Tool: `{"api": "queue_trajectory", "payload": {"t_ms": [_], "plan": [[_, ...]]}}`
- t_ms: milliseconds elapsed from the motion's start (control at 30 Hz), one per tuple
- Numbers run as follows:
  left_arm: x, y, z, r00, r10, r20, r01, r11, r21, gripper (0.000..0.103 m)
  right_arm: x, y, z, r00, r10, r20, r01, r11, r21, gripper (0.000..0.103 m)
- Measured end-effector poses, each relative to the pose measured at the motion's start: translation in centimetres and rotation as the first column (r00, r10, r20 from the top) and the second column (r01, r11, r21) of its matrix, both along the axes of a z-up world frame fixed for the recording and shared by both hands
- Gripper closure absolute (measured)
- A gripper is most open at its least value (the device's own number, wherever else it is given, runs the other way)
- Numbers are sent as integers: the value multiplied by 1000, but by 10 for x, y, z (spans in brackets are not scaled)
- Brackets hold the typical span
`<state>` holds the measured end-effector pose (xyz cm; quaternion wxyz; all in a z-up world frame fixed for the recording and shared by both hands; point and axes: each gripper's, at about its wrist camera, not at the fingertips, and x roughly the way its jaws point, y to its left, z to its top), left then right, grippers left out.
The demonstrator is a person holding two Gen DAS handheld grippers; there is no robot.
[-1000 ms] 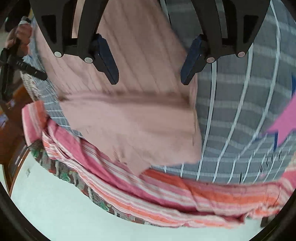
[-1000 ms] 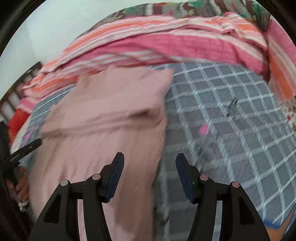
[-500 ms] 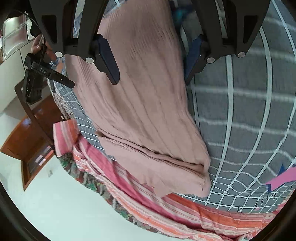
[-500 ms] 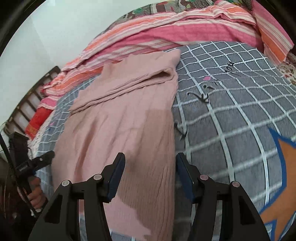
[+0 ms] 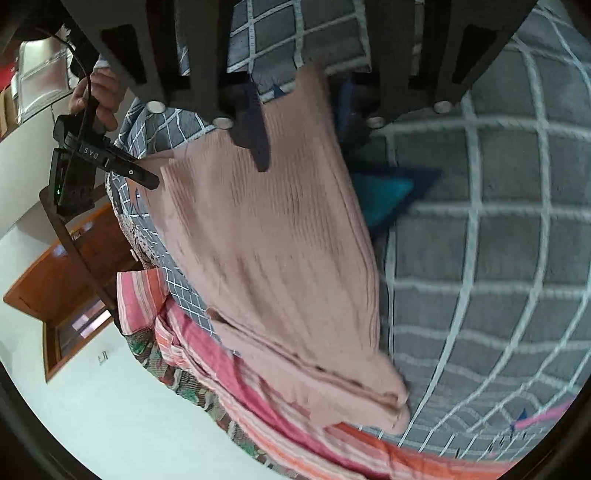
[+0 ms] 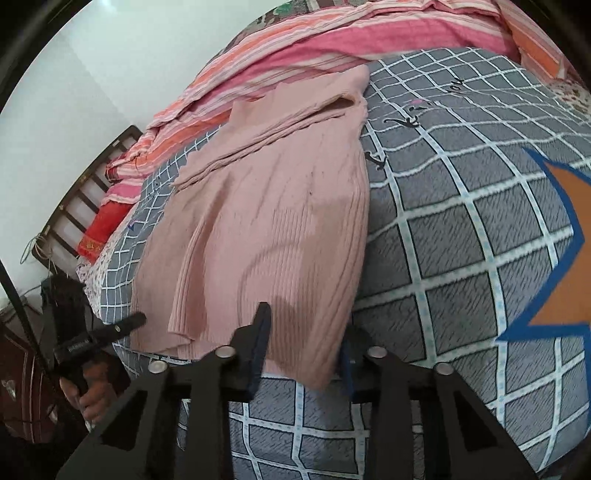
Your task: Fold small clothes
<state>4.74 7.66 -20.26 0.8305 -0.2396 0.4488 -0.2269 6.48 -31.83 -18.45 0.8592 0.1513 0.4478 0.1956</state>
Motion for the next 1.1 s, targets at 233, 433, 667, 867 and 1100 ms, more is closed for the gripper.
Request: {"api": "queue_trajectory", "payload": {"t_ms": [233,433,667,867,1100], "plan": [[-12,9,12,994,97,51,-96,995,-11,97,-8,2,8,997,-39,73,44,997,-64,99],[-23,46,25,989,127,74,-125,992,-32,97,-17,-14,12,995,-69,68,72,997,-37,99],[-9,13,7,997,74,14,-74,997,33,88,-1,0,-3,997,-73,7,74,997,-21,94],[-14,17,4,992,121,36,-121,993,-8,97,-7,-3,0,994,-98,50,99,995,-15,98],[-37,44,34,981,160,112,-154,987,-53,98,-29,-10,25,987,-110,115,108,994,27,99]]}}
